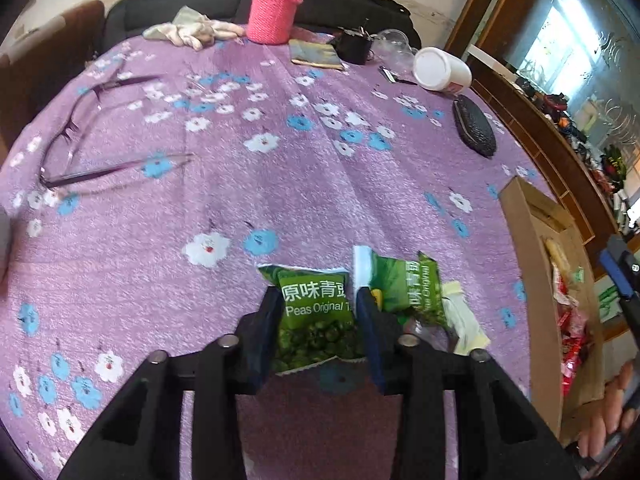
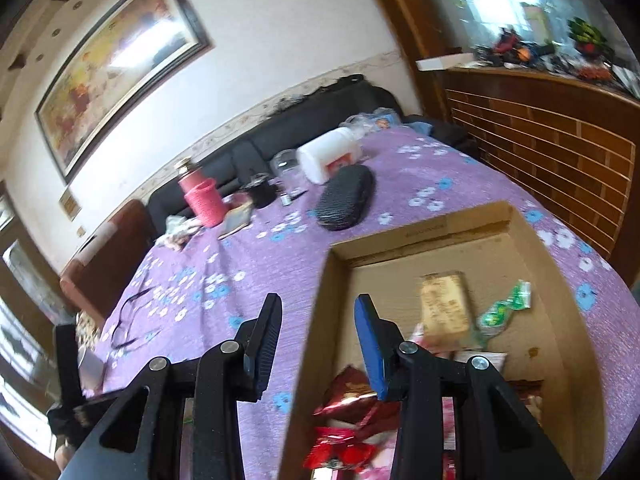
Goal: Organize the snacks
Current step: 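Move both grippers back from the tray to the snack pile, then grasp a green pea packet with left while right grasps a small wrapped cake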
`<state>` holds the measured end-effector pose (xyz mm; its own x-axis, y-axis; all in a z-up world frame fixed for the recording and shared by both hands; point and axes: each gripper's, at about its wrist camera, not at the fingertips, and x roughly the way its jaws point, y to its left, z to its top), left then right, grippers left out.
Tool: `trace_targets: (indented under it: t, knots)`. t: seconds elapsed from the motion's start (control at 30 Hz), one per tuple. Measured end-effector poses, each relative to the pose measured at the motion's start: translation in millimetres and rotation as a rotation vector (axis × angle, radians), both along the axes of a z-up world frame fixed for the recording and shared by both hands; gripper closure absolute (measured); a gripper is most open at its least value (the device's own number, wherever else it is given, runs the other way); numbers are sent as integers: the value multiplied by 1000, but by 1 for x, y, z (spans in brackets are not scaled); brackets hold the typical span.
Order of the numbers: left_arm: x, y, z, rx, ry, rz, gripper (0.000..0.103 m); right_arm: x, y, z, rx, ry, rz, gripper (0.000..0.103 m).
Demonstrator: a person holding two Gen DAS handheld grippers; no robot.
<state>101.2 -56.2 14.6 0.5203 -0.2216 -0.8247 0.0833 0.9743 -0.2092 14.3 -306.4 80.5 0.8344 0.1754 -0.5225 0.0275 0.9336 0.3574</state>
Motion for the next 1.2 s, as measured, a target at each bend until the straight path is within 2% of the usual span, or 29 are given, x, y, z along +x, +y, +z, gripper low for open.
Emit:
trace_targets:
  t: [0.03, 0.17, 0.27, 0.4, 0.67, 0.83, 0.9, 0.97, 1.07, 1.2]
  knots:
    - [-1, -1, 0, 15, -6, -4, 73, 1, 6, -1, -5, 5, 26, 62]
    - [-1, 9, 3, -6, -13, 17, 73, 5, 40, -10, -12, 78, 155, 62]
    - [-3, 19, 10, -29, -28, 37, 73, 7, 60, -21, 69, 170, 258, 62]
    - [-7, 25, 18, -43, -56, 49, 73, 14, 77, -35, 76, 284, 262, 62]
    - [-14, 28, 31, -77, -84, 42, 73, 39, 117, -41, -18, 365, 265, 62]
    - [-16, 27, 31, -83, -81, 38, 73, 60, 130, -65, -99, 420, 222, 62]
    - [-17, 27, 31, -82, -83, 36, 73, 62, 134, -70, -137, 403, 209, 63]
    - [-18, 25, 32, -79, -86, 31, 73, 59, 135, -71, -175, 378, 211, 77]
    - [-19, 21, 33, -72, -94, 24, 73, 54, 132, -68, -151, 337, 219, 82]
    - [-20, 16, 33, -61, -109, 9, 73, 41, 129, -51, -138, 210, 225, 81]
